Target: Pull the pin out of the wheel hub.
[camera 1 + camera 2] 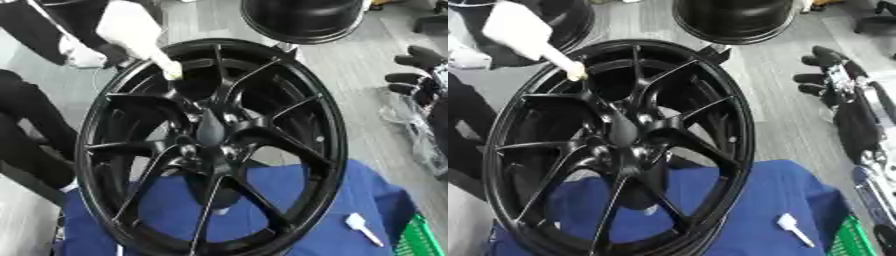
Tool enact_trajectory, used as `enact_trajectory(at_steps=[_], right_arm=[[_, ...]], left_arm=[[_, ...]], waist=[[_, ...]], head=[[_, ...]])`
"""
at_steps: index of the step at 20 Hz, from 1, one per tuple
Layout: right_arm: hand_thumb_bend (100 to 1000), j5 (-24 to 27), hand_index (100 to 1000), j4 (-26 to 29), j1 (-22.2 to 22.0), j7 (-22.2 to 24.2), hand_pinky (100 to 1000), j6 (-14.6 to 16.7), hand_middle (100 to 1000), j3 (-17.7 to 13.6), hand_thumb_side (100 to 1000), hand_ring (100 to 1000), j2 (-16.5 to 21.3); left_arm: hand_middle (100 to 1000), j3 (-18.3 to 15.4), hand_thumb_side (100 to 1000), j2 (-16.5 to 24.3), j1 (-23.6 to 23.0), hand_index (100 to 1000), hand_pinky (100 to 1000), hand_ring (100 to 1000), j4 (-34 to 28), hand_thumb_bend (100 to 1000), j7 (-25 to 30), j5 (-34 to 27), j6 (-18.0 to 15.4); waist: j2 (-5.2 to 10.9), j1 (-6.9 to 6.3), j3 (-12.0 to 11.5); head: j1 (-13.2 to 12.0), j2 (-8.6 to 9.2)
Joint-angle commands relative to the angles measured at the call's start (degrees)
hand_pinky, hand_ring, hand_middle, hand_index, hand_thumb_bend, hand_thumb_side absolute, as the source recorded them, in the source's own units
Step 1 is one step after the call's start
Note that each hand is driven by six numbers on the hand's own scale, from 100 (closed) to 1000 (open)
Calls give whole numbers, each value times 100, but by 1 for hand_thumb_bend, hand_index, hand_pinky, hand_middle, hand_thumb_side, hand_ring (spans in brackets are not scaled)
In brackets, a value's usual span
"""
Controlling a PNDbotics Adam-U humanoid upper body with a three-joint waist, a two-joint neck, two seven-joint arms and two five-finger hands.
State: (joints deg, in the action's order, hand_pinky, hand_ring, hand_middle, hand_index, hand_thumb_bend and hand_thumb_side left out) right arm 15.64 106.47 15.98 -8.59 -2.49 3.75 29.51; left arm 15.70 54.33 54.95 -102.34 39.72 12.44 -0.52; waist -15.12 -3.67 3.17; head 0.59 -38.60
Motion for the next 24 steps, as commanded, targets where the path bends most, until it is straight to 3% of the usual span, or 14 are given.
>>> enact_trajectory(at_steps=[1, 4, 7, 10, 11, 12, 13, 14, 16, 19, 23, 24], right_arm=[[100, -21, 889, 77, 30, -70, 802, 30, 821, -119, 801, 762, 150], [100, -10, 889, 92, 17, -142, 802, 56, 821, -199, 798, 762, 164], [100, 1, 889, 102, 9, -196, 802, 71, 821, -247, 796, 762, 168], [100, 16, 889, 110, 21, -202, 803, 72, 821, -245, 796, 762, 157], [100, 20, 889, 112, 30, -196, 803, 69, 821, -238, 796, 762, 151], [100, 23, 889, 113, 39, -189, 803, 67, 822, -230, 796, 762, 144], [100, 26, 889, 113, 49, -182, 803, 64, 822, -224, 797, 762, 137], [100, 29, 889, 113, 58, -175, 803, 61, 822, -217, 797, 762, 132], [100, 34, 889, 113, 74, -161, 803, 56, 822, -203, 797, 762, 126], [100, 40, 889, 112, 96, -140, 803, 47, 822, -183, 796, 762, 121], [100, 43, 889, 111, 103, -132, 803, 42, 822, -179, 796, 762, 120], [100, 44, 889, 108, 91, -131, 803, 40, 822, -177, 797, 762, 114]], left_arm=[[476, -604, 100, 631, -254, 291, 683, 620, 135, 261, -325, 79, 73], [477, -1089, 100, 944, -738, 297, 685, 619, 435, 257, -622, 262, 199], [488, -1397, 100, 1010, -1208, 345, 686, 619, 883, 234, -850, 538, 419], [566, -1529, 100, 917, -1665, 518, 722, 668, 1298, 262, -1024, 648, 391], [641, -1556, 100, 893, -1825, 682, 750, 723, 1400, 305, -1026, 622, 344], [709, -1584, 100, 877, -1982, 774, 772, 764, 1458, 345, -1000, 579, 295], [763, -1618, 186, 869, -2142, 848, 804, 800, 1477, 435, -944, 526, 249], [784, -1676, 411, 876, -2307, 875, 819, 814, 1452, 558, -905, 496, 209], [792, -1803, 547, 916, -2625, 889, 825, 820, 1336, 692, -960, 536, 159], [789, -1938, 574, 930, -2997, 888, 821, 816, 1153, 679, -1140, 601, 150], [789, -1965, 574, 931, -3093, 888, 821, 816, 1077, 679, -1220, 586, 174], [741, -1988, 459, 909, -3074, 829, 730, 738, 1050, 317, -1237, 571, 191]], waist=[[83, 24, -21], [37, 39, -105], [15, 54, -137], [13, 65, -104], [11, 68, -85], [9, 71, -66], [8, 72, -46], [7, 70, -27], [8, 64, 8], [13, 59, 50], [13, 58, 61], [29, 75, 52]], head=[[54, 83], [131, 125], [143, 147], [108, 140], [96, 144], [85, 144], [73, 142], [61, 133], [34, 119], [14, 115], [10, 115], [14, 88]])
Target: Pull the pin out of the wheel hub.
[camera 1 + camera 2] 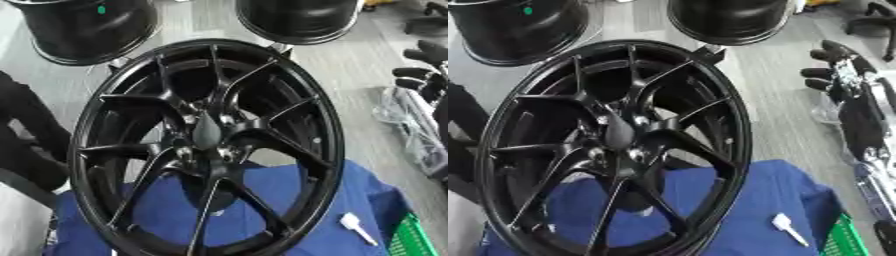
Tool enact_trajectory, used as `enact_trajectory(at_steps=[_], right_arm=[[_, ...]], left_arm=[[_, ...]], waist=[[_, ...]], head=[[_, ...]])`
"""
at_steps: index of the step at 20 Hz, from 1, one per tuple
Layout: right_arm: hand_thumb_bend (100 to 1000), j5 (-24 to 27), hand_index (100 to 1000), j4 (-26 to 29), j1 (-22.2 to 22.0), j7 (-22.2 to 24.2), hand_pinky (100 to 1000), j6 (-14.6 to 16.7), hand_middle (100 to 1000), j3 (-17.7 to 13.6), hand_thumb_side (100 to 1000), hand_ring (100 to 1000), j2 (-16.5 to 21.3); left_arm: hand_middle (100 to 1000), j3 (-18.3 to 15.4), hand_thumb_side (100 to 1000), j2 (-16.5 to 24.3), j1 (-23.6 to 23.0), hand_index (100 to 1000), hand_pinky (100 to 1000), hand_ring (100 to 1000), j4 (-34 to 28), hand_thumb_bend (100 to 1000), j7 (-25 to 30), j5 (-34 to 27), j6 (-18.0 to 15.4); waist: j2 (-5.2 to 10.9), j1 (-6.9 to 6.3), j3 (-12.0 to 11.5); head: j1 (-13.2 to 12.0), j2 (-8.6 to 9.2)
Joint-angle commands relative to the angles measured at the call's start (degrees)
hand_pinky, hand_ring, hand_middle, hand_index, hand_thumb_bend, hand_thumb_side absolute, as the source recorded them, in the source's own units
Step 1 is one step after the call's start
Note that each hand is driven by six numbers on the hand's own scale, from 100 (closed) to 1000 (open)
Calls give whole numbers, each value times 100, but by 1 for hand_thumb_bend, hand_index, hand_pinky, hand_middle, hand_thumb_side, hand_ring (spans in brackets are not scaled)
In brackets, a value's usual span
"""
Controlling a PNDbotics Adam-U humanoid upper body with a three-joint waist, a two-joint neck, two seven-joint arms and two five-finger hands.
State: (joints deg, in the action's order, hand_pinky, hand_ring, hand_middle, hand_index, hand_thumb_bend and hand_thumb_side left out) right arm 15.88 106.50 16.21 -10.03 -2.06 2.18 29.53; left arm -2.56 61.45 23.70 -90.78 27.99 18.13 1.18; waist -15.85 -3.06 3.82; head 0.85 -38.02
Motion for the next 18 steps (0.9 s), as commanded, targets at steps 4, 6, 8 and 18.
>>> enact_trajectory(at_steps=[4, 6, 8, 18], right_arm=[[100, 10, 889, 102, 10, -7, 803, 5, 822, -45, 799, 762, 62], [100, 16, 889, 109, 24, -6, 803, 5, 822, -40, 797, 762, 23], [100, 28, 889, 116, 47, -3, 803, 3, 822, -31, 797, 762, -13], [100, 119, 889, 146, 132, -43, 803, 29, 822, -5, 790, 762, -94]], left_arm=[[705, -687, 607, -327, 531, 794, 661, 674, -310, 100, -390, -322, 346], [705, -1018, 719, -658, 599, 793, 651, 667, -355, 100, -594, -526, 550], [704, -1356, 808, -996, 566, 797, 647, 667, -375, 100, -802, -734, 758], [726, -2072, 806, -2598, 390, 832, 656, 691, -507, 131, -1788, -1719, 1245]], waist=[[111, 112, -100], [98, 161, -88], [86, 200, -59], [57, 297, 5]], head=[[46, -26], [34, -18], [-15, -5], [-116, -12]])
